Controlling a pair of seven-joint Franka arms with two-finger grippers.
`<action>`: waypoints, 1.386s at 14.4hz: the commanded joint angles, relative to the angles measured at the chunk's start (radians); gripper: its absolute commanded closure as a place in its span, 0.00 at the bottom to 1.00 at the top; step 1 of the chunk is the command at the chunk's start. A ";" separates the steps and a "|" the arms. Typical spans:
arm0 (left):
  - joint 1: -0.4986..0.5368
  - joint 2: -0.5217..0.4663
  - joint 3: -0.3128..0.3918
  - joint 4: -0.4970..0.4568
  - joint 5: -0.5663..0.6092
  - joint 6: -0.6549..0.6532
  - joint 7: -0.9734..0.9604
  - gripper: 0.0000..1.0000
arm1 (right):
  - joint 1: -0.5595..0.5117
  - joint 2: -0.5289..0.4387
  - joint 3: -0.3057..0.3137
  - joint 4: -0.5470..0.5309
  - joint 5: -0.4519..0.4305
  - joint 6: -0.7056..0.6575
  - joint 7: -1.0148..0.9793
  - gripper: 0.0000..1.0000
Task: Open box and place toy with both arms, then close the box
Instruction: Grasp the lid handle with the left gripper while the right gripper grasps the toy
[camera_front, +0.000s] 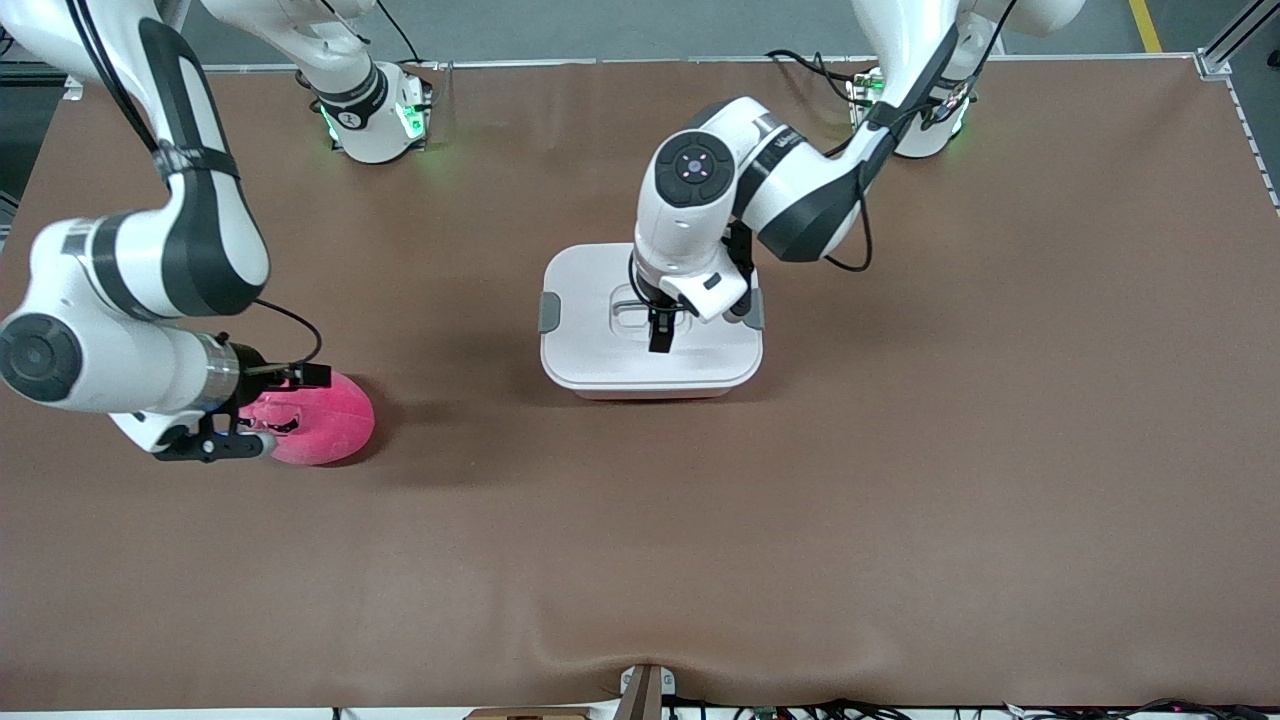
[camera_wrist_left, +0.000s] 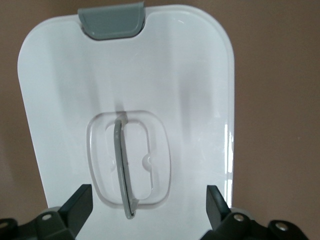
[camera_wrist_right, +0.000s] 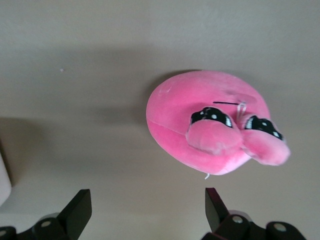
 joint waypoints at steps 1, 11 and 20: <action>-0.015 0.007 0.007 0.012 0.020 0.000 -0.047 0.00 | 0.005 0.018 -0.006 0.023 0.012 -0.014 -0.020 0.00; -0.040 0.022 0.010 -0.038 0.037 -0.002 -0.058 0.39 | -0.008 0.048 -0.008 -0.027 -0.145 0.143 -0.236 0.00; -0.051 0.014 0.009 -0.037 0.083 -0.011 -0.111 1.00 | -0.038 0.100 -0.008 -0.055 -0.145 0.125 -0.300 0.17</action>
